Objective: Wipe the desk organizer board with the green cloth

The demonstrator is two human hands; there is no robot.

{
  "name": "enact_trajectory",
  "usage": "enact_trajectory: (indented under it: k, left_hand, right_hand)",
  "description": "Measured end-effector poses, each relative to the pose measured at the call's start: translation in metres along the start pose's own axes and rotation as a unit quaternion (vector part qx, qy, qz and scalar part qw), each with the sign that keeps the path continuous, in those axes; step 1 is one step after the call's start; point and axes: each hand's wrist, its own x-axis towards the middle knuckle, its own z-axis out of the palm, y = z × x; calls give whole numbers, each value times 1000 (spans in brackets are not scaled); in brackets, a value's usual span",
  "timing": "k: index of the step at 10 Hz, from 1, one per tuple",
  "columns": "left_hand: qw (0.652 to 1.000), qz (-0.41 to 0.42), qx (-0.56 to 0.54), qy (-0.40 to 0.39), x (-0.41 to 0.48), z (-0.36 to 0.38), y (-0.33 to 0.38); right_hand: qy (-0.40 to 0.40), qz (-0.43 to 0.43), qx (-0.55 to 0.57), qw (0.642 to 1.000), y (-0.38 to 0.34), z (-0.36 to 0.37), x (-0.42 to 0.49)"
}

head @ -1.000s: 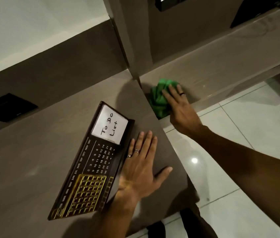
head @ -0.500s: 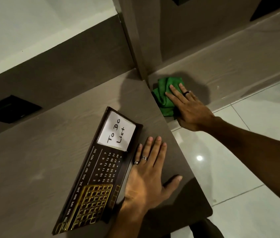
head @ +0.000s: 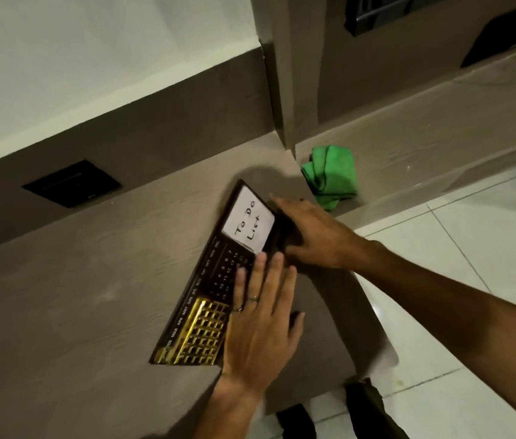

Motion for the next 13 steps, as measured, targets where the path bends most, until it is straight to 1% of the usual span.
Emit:
enact_trajectory:
  k: [1,2,3,4,5,6,7,9,10,11,12,13]
  left_hand:
    - [996,-56,69,27,-31,-17,-29]
    - [991,-74,104,36,-53,-27,-57]
    - [988,-105,103,37,-63,-31,-85]
    - [985,-129,113,21,-65,-37,-118]
    - [985,-110,130,29,-59,-39,-151]
    - [983,-99,150,30,-46,-43,-181]
    - [981,-102,166,7,-29,-47,-198]
    - [978,-112,176,-11,-9,-48,-212]
    - [977,-120,175,-19,-6,-48,-215]
    - [979,-116,169,-11,-8,-52,-213]
    - [983,-108,146,15,-14,-58,-213]
    - [981,-137,119,71,-22,-75,-213]
  right_hand:
    - [32,12,19,999,-15,10,-4]
    - [82,54,51,994,-22,17,-14]
    - [107,60,86,989,-30,26,-27]
    - [133,86,63,985,-40,37,-34]
    - [126,116,54,984,-49,46,-29]
    - [101,135,56,984,-57,50,-13]
    - [104,135,70,983,-63,48,5]
    - [104,146,82,980,-65,48,28]
    - [106,134,73,983,-62,48,31]
    - [94,129,80,984,-63,49,27]
    - [98,160,136,973,-64,37,23]
    - [163,142,158,963,-76,6,19]
